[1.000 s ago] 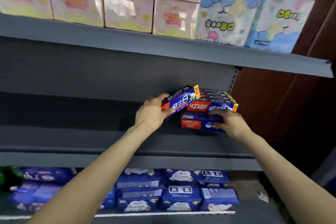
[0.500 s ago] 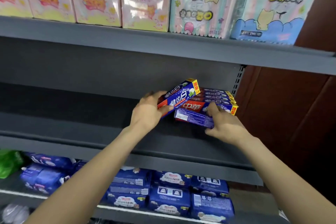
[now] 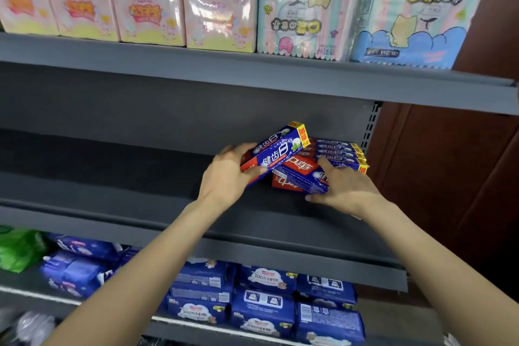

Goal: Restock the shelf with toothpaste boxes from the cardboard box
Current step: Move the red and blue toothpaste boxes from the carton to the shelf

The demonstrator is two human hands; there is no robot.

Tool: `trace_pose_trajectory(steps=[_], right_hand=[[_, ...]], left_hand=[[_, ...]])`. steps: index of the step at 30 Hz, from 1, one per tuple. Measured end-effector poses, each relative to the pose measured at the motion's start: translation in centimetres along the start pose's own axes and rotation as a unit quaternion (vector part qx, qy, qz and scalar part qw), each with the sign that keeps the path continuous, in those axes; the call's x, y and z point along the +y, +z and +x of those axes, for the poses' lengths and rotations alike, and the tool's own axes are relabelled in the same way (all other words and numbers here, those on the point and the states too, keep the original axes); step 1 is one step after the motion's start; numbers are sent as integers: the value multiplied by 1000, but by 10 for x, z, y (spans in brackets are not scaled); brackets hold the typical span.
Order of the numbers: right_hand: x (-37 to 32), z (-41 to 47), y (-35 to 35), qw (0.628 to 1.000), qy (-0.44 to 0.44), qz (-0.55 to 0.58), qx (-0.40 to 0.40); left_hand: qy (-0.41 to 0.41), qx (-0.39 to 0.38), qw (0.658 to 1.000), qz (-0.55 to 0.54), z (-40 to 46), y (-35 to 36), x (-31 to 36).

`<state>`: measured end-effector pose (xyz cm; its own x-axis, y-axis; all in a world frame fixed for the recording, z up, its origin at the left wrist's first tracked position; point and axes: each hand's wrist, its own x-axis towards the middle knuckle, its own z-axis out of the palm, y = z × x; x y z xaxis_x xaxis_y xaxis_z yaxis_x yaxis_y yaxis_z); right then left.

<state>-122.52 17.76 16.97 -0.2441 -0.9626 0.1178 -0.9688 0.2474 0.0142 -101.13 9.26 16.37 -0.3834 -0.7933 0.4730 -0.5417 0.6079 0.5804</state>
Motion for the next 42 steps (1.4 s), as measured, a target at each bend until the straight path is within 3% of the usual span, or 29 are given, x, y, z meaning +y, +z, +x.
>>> trace_pose_trajectory(steps=[11,22,26,29,33,38,42], right_hand=[[7,8,8,998,-45,-49,12],[15,6,26,997,-58,2,46],[20,5,30,995,-59,73,44],[29,8,19,974,-23,225,35],[41,1,1,929,7,345,136],[56,-4,-4,953,-28,278,122],[66,-4,3,952,-3,262,156]], left_hand=[[-8,10,1000,14,-5,-7,3],[-8,-16,999,28,-5,1,7],[0,-36,999,30,-3,3,9],[21,-68,997,20,0,7,15],[48,-124,990,45,9,16,29],[85,-160,976,117,27,36,59],[114,-159,967,162,36,54,72]])
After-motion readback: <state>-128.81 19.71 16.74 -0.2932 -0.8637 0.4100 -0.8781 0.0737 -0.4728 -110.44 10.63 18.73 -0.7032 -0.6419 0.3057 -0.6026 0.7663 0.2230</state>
